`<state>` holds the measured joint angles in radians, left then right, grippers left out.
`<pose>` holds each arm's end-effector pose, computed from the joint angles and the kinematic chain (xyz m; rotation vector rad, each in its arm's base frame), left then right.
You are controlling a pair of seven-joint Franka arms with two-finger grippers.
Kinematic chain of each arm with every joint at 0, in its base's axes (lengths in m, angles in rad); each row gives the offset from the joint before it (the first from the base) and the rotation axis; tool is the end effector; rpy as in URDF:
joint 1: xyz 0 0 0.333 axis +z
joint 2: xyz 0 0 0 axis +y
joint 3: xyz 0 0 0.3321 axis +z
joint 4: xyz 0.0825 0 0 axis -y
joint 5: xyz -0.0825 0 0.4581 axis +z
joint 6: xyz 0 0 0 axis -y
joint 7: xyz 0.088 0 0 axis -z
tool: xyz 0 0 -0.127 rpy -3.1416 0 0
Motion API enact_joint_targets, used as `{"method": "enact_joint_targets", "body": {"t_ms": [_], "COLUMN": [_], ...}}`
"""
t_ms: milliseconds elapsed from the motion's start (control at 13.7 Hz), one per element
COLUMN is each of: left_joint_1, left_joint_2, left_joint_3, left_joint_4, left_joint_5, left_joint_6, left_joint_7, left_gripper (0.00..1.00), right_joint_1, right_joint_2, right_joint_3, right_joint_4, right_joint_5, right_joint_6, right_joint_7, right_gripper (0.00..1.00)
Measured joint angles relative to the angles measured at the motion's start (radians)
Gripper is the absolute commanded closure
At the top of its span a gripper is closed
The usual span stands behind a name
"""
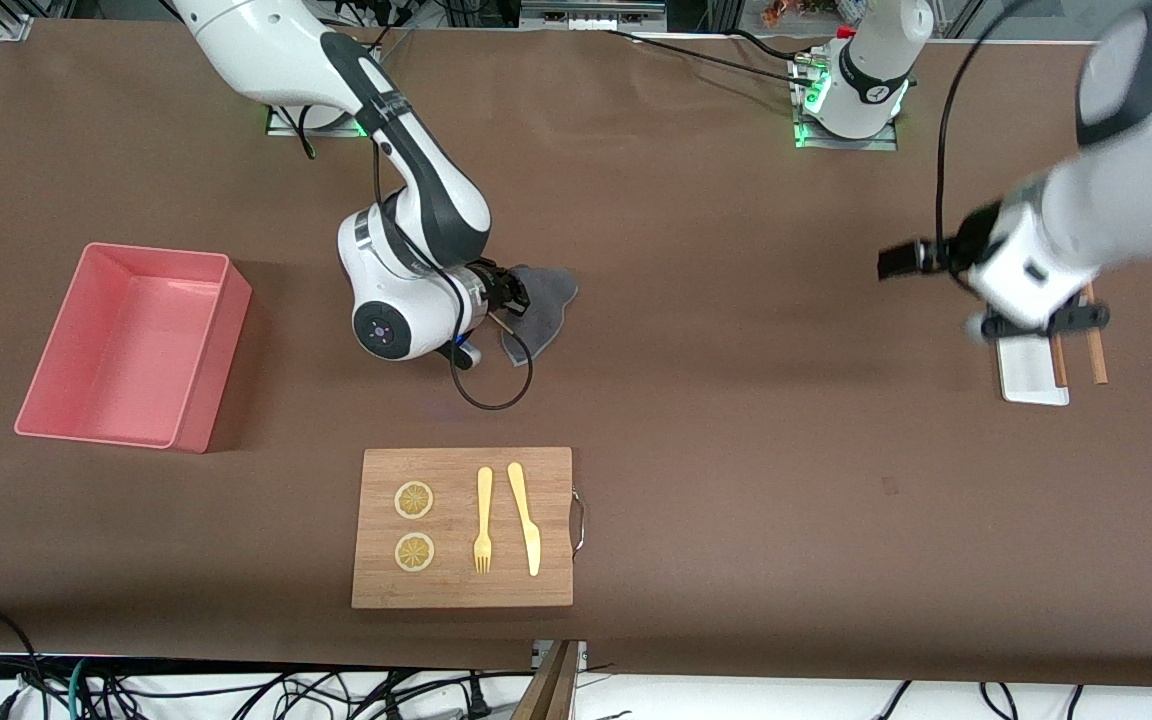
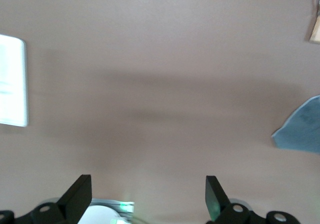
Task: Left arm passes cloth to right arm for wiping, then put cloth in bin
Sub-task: 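Lower the cloth to the table with the right gripper while left retracts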
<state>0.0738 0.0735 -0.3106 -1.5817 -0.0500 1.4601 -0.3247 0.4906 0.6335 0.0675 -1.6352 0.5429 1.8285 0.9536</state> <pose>0.6131 -0.1491 0.5626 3.1059 0.1333 -0.3184 0.5703 0.4135 0.1823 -2.7264 0.9362 1.0101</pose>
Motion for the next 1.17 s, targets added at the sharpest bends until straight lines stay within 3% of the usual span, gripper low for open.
{"method": "enact_joint_targets", "body": {"t_ms": [146,364,583,947,1165], "left_joint_1": [0.0,0.075,0.156,0.161,0.161], "left_joint_2": [-0.147,-0.184,-0.139,-0.037,-0.011], "left_joint_3": [-0.028,-0.02,-0.012,-0.015,-0.016], "left_joint_4": [-0.159,-0.245,-0.214,-0.028,0.0], "left_joint_5": [0.023,0.028,0.027,0.027,0.027], "left_joint_6": [0.079,0.156,0.174,0.076,0.064], "left_joint_7": [0.053,0.209,0.276,0.277,0.277], "left_gripper": [0.0,0.0,0.0,0.0,0.0], "right_joint_1": [-0.001,-0.016,-0.086,-0.194,-0.285], "right_joint_2": [0.023,0.035,0.036,0.036,0.034], "right_joint_3": [-0.006,-0.019,-0.026,-0.029,-0.03], "right_joint_4": [0.001,0.001,0.001,0.002,0.006], "right_joint_5": [-0.026,-0.119,-0.189,-0.284,-0.396], "right_joint_6": [0.004,0.004,-0.016,-0.086,-0.143], "right_joint_7": [-0.038,-0.101,-0.19,-0.355,-0.513], "right_gripper": [1.0,1.0,1.0,1.0,1.0]}}
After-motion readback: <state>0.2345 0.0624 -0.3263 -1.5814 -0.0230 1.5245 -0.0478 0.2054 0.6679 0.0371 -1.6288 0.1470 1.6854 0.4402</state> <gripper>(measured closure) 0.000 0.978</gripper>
